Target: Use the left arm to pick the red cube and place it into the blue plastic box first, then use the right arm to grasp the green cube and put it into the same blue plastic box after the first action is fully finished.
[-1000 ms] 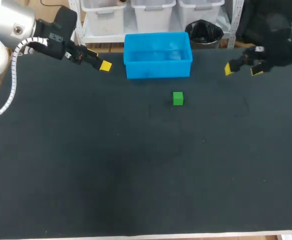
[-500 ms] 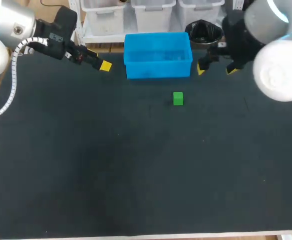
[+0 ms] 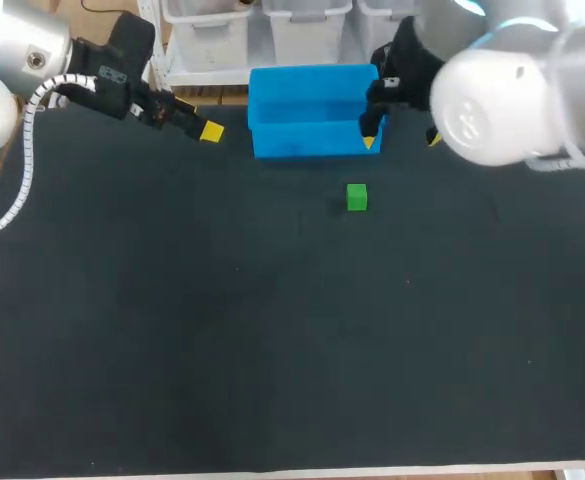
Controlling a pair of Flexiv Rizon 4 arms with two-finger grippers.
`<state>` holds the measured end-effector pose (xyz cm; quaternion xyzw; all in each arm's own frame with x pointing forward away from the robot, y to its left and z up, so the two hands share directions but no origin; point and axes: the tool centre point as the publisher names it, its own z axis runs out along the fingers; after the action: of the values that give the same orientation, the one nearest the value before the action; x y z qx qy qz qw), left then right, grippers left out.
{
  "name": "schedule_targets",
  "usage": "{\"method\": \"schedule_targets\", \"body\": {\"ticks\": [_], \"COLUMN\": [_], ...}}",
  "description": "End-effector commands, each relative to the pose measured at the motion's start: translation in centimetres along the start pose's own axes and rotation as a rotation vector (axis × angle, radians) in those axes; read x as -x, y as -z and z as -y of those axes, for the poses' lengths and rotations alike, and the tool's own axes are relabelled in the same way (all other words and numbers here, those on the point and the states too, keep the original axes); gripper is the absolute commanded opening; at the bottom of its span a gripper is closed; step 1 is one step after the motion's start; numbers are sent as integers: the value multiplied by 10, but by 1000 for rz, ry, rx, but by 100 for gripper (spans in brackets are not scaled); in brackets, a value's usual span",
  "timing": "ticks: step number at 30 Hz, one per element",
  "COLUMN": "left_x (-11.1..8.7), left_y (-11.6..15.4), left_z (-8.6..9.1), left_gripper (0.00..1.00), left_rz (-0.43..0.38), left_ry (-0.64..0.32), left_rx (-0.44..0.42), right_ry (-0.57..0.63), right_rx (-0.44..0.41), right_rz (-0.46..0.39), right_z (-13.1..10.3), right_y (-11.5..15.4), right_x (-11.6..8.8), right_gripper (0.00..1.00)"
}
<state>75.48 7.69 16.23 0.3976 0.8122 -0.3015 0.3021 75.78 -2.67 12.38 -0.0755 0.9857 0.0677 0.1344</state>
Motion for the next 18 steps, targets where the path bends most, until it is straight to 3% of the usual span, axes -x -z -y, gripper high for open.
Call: {"method": "schedule_targets", "body": {"ticks": [1,18], "left_x": [-1,-1], "left_y": [0,0], "left_z": [0,0], "left_gripper": [100,100], "left_rz": [6,6], "left_ry": [-3,-3], "left_rx": [-1,-1], "right_ry": [-5,4], "right_rx": [-40,-12], "right_rz": [-101,-126], "right_z": [-6,-12], "right_y": [-7,-9], "right_x": [13,18], "right_gripper": [100,100]}}
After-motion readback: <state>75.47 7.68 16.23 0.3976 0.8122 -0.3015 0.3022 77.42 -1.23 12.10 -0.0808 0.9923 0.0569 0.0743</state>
